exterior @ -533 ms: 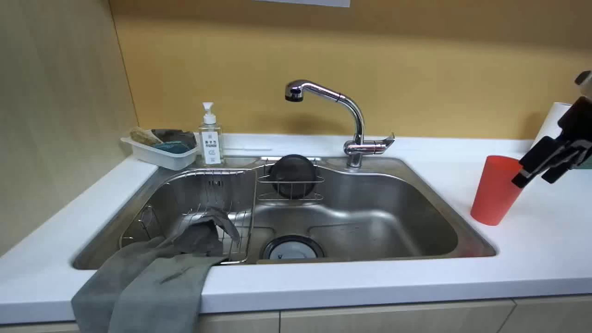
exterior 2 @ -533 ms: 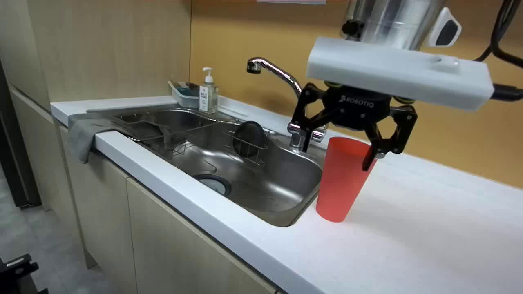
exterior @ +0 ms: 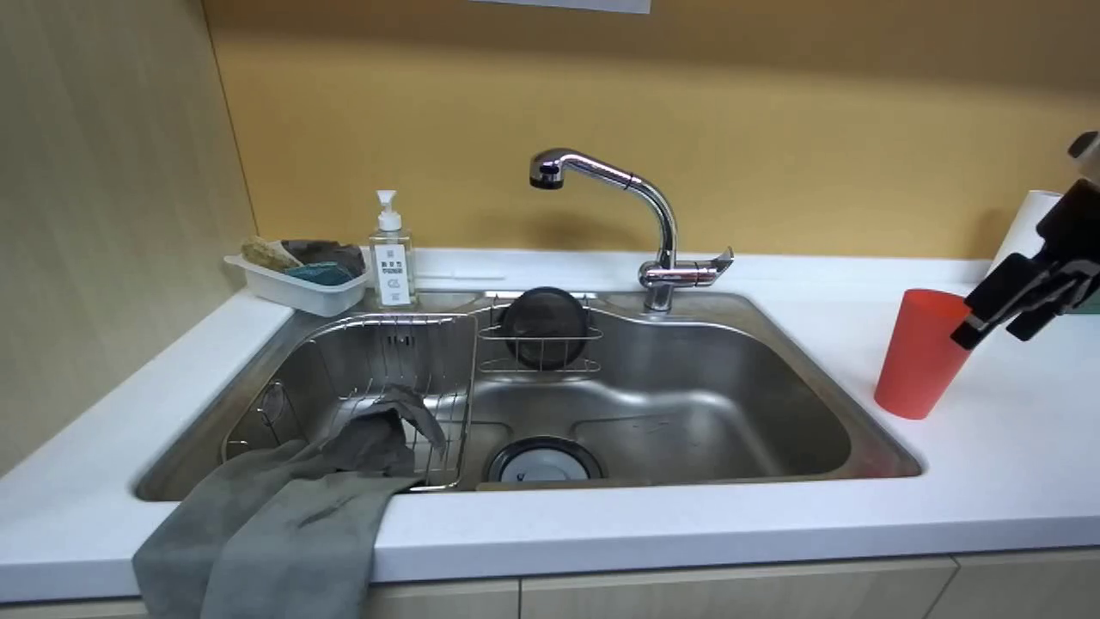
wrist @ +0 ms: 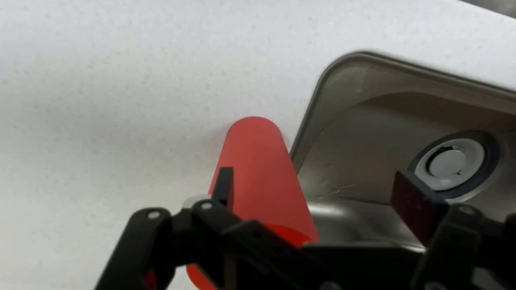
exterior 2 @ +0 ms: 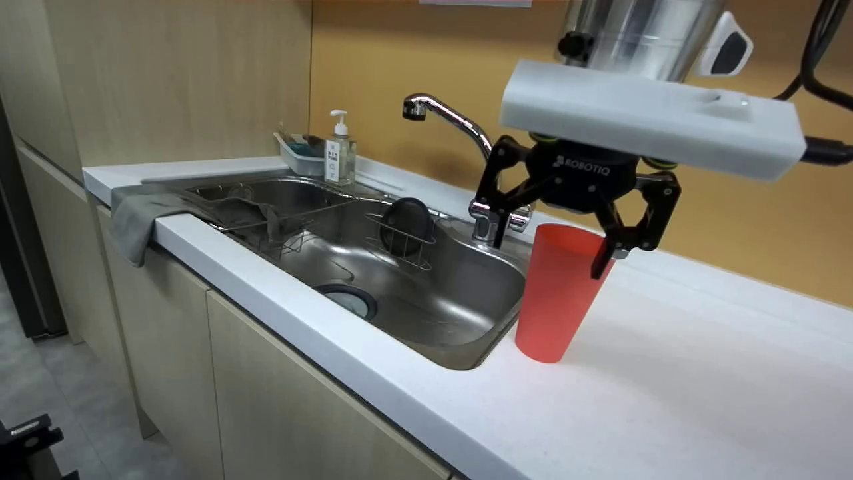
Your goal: Remove the cup from the countertop and put it in the sink
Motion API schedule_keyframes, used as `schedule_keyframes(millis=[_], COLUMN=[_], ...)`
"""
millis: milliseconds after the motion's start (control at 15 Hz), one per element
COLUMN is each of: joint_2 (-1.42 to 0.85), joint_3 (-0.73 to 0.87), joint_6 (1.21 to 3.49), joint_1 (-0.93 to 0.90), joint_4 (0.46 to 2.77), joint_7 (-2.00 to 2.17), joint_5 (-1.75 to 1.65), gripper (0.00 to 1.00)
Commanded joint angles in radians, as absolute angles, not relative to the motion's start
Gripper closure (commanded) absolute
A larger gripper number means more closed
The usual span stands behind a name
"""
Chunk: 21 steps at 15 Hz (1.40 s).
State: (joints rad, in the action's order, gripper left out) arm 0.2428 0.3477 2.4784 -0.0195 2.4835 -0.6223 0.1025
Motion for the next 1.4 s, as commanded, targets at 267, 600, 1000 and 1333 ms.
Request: schedule_keyframes(millis=[267,600,1000,1333], joint_2=[0.254,0.263,0.234,0.179], joint_3=[0.257,0.200,0.158,0.140], joint_6=[2.539,2.444,2.200,2.235], joint_1=[0.058,0.072,0.032,0.027], joint_4=[2.454,2.372,2.258,2.230], joint_7=[-0.555,-0.510,-0.560,-0.595], joint_5=[0.025,-0.061,-0.049,-0.062], gripper=[0.00,0.00,0.00,0.00])
